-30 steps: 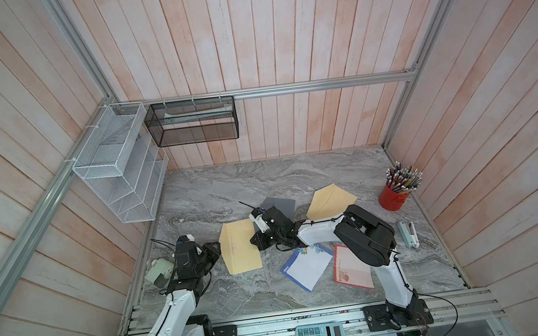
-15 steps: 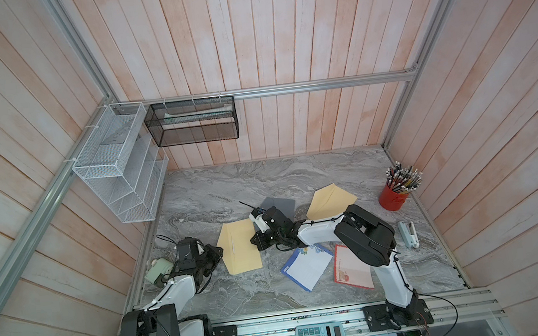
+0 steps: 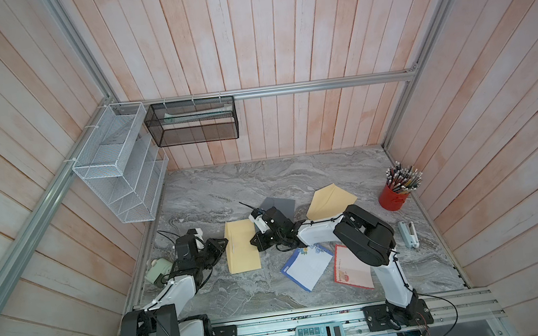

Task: Fold the letter paper in half and place it into the envelope
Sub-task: Fold the envelope flap on the envelope.

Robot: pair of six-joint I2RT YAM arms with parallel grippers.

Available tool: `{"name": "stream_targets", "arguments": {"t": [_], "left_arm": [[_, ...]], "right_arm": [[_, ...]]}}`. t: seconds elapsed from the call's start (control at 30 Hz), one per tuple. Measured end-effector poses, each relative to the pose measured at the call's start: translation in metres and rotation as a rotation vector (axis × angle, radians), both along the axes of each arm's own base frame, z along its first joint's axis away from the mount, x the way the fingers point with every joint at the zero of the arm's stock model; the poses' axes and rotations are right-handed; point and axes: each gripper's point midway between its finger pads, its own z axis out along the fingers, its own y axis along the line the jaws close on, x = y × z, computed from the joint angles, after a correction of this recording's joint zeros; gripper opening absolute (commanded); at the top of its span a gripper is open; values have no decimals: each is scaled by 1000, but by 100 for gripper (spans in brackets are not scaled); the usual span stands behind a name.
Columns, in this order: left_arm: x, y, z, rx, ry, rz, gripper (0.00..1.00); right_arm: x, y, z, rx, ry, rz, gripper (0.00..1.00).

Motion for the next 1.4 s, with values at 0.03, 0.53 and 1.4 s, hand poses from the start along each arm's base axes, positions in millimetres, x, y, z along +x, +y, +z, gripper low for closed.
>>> {"name": "stream_targets", "arguments": {"t": [0.03, 0.53, 1.4], "left_arm": [[1, -4, 2, -7, -10, -13, 27], [-21, -26, -36, -31, 71, -55, 27], [-21, -11, -46, -31, 67, -1, 27]], "right_arm": [[0, 0, 0, 0, 0, 0, 2], [-1, 2, 2, 12, 3, 10, 1], [12, 64, 45, 133, -54, 120, 1]]}}
